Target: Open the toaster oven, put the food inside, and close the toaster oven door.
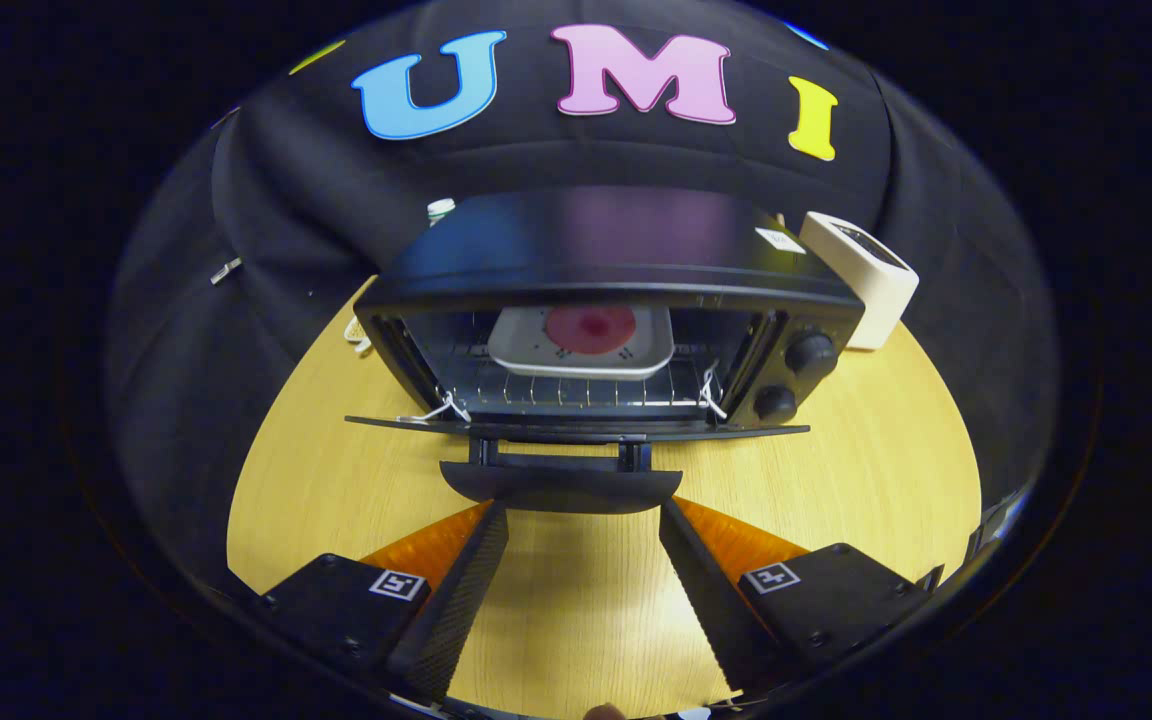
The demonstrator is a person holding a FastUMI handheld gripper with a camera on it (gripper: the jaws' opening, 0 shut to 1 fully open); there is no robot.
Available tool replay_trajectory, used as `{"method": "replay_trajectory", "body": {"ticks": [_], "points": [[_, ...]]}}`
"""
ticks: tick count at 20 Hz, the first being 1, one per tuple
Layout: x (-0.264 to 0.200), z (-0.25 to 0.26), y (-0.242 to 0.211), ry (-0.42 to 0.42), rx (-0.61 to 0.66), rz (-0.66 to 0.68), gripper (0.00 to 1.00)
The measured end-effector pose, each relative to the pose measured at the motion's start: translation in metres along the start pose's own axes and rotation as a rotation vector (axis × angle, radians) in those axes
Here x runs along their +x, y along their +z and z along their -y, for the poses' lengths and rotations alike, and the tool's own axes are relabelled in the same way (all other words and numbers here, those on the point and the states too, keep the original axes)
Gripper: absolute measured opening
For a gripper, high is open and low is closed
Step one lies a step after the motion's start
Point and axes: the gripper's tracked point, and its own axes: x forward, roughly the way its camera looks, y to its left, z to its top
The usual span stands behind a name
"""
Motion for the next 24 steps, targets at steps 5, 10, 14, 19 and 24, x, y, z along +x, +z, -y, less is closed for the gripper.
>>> {"method": "replay_trajectory", "body": {"ticks": [5, 10, 14, 19, 24], "points": [[-0.017, -0.006, 0.038, 0.023, -0.007, 0.095, 0.99], [-0.039, -0.006, 0.065, 0.050, 0.005, 0.179, 0.99], [-0.069, 0.006, 0.097, 0.055, 0.012, 0.274, 0.99], [-0.125, 0.032, 0.157, 0.048, -0.014, 0.447, 0.99], [-0.184, 0.075, 0.210, 0.047, -0.006, 0.601, 0.99]]}}
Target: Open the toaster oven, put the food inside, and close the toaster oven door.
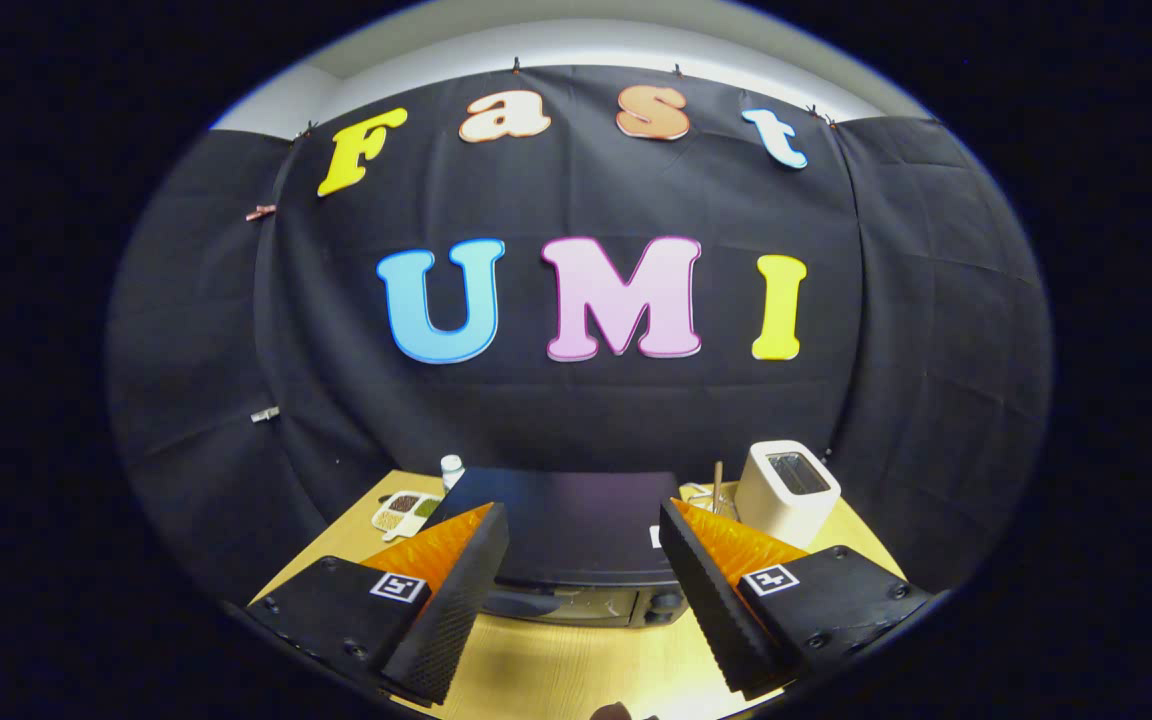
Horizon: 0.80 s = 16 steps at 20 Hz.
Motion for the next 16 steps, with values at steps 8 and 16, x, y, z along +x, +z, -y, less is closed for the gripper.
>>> {"method": "replay_trajectory", "body": {"ticks": [8, 16], "points": [[-0.045, 0.073, 0.092, -0.024, 0.013, 0.169, 0.98], [-0.077, 0.136, 0.113, -0.085, -0.076, 0.243, 0.98]]}}
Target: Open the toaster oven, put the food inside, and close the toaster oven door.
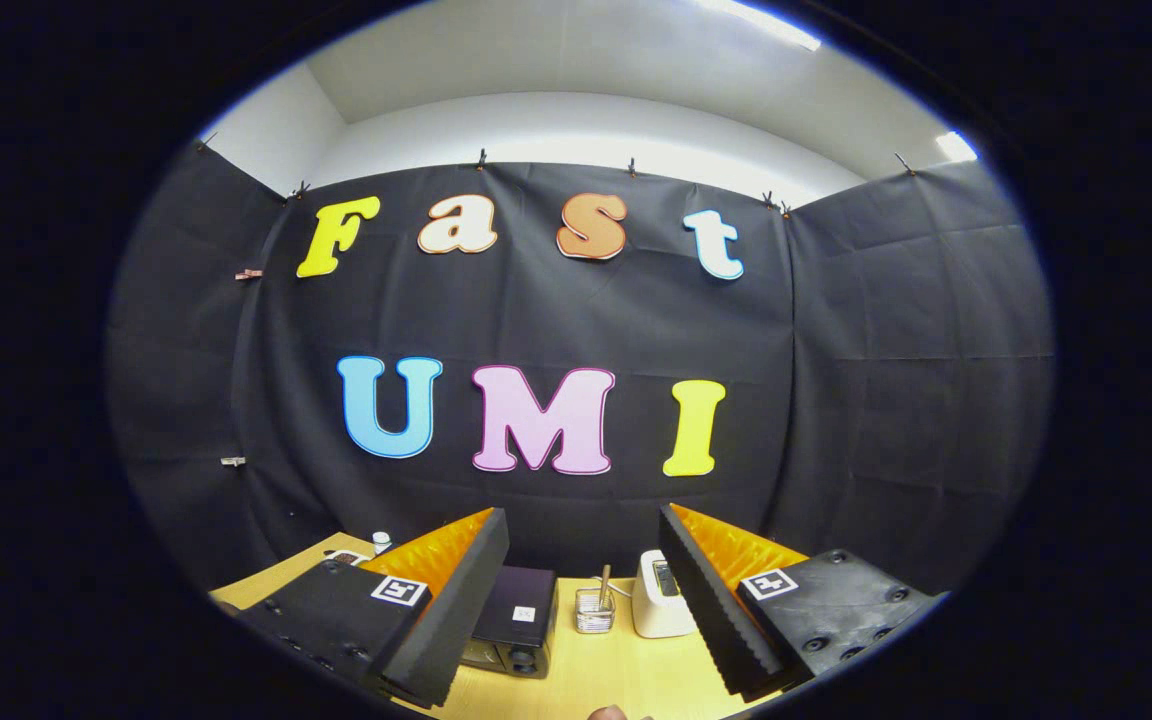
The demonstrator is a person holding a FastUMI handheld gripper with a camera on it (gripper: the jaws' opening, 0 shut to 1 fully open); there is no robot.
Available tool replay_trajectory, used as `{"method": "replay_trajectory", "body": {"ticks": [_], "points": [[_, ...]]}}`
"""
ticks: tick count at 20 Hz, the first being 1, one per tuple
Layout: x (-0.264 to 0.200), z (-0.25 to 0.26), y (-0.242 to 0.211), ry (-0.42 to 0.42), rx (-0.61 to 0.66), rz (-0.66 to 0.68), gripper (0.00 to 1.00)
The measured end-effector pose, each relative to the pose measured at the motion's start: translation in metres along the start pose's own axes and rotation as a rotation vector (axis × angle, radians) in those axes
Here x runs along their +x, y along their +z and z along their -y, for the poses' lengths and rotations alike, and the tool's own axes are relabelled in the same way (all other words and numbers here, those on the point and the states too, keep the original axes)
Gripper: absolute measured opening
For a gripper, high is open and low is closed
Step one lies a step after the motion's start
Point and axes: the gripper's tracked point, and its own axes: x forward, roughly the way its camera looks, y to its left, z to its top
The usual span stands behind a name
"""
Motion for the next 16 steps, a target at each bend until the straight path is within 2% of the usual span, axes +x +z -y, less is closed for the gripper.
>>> {"method": "replay_trajectory", "body": {"ticks": [6, 16], "points": [[-0.001, 0.025, -0.014, -0.013, 0.060, -0.046, 0.98], [-0.001, 0.034, -0.016, -0.020, 0.062, -0.059, 0.98]]}}
